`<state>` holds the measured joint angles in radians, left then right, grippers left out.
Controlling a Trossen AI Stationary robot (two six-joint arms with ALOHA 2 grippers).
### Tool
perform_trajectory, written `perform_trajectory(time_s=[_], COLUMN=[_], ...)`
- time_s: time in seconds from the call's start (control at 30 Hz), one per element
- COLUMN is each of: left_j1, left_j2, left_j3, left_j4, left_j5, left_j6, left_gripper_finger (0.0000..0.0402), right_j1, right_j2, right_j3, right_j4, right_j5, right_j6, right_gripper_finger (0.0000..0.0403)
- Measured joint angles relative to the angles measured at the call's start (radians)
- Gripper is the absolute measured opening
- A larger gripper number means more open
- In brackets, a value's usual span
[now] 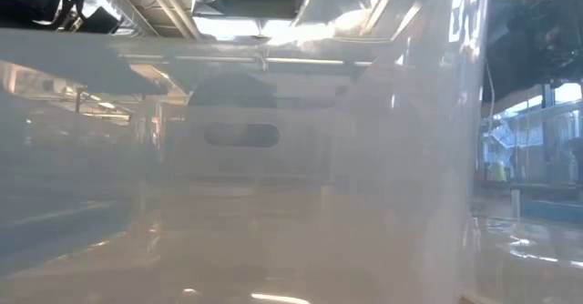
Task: Pick & place jewel cases by type
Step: Put the bottom left black cd case into the left transparent bin
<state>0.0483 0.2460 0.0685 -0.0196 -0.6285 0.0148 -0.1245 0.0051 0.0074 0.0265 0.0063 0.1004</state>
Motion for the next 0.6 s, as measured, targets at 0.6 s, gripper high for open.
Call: perform_trajectory(time_s=[0.6], left_j1=[0.000], left_j2=[0.058], left_j3=[0.000], left_j4=[0.001], left_j5=[0.000], left_j6=[-0.177], left_gripper_finger=[0.0036], right_j1=[0.000], right_j2=[0.000], right_j3=[0.000], right_j4=[-0.001], right_j5=[-0.008], right_j6=[0.079], right_gripper_finger=[0.0062])
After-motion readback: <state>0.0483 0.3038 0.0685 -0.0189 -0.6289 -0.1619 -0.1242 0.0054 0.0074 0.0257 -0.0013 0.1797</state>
